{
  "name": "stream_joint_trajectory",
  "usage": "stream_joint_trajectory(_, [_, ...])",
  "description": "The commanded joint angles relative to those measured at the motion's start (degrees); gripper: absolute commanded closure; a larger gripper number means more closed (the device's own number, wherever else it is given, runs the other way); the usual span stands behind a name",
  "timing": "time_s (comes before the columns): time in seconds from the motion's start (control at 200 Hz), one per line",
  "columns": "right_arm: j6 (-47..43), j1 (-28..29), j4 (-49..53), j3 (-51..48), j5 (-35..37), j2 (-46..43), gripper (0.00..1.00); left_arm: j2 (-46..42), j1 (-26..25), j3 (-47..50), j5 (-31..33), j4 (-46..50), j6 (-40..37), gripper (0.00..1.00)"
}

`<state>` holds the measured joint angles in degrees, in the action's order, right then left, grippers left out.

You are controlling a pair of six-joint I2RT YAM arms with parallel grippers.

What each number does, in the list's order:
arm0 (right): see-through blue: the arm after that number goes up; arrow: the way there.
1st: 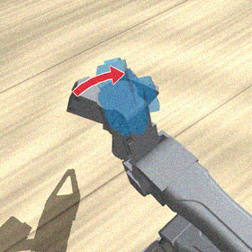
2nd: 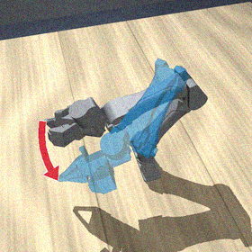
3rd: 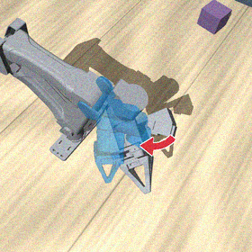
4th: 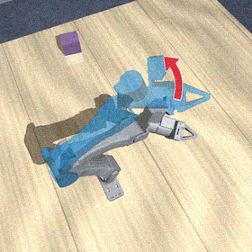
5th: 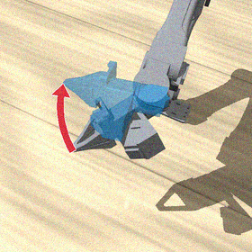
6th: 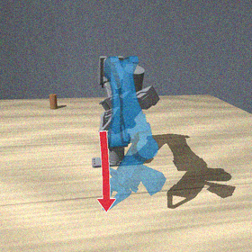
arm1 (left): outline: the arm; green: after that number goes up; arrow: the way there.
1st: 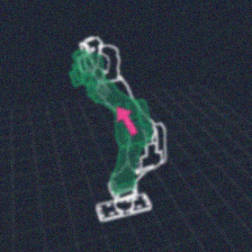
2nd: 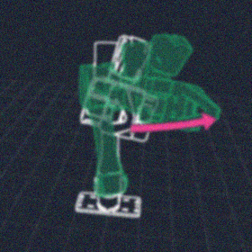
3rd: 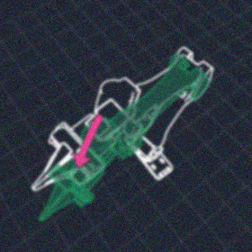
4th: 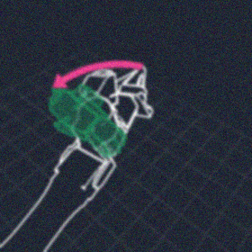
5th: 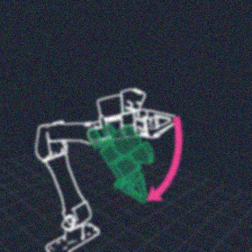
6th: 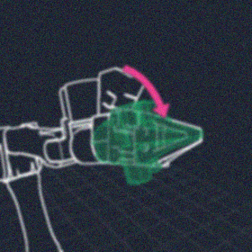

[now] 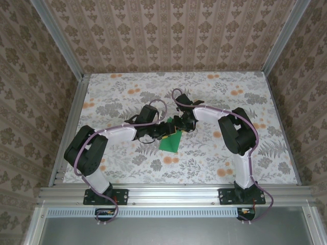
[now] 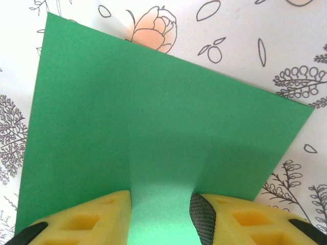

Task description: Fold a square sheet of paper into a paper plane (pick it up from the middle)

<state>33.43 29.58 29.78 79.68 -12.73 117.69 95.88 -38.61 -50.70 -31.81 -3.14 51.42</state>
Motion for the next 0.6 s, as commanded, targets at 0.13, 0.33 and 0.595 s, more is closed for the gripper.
stream_joint_trajectory(0.13, [0.76, -0.49, 1.27, -4.09, 3.85, 7.02, 0.57, -4.53, -0.85, 3.39, -2.73, -2.29, 0.65, 0.52])
stream_joint_trajectory(0.33, [0.76, -0.49, 1.35, -4.18, 3.85, 6.94, 0.57, -4.65, -1.03, 2.88, -2.47, -2.81, 0.76, 0.58])
stream_joint_trajectory(0.595, [0.78, -0.53, 1.29, -4.27, 3.39, 6.30, 0.57, -3.32, -1.06, 2.81, -2.53, -4.97, 1.54, 0.60])
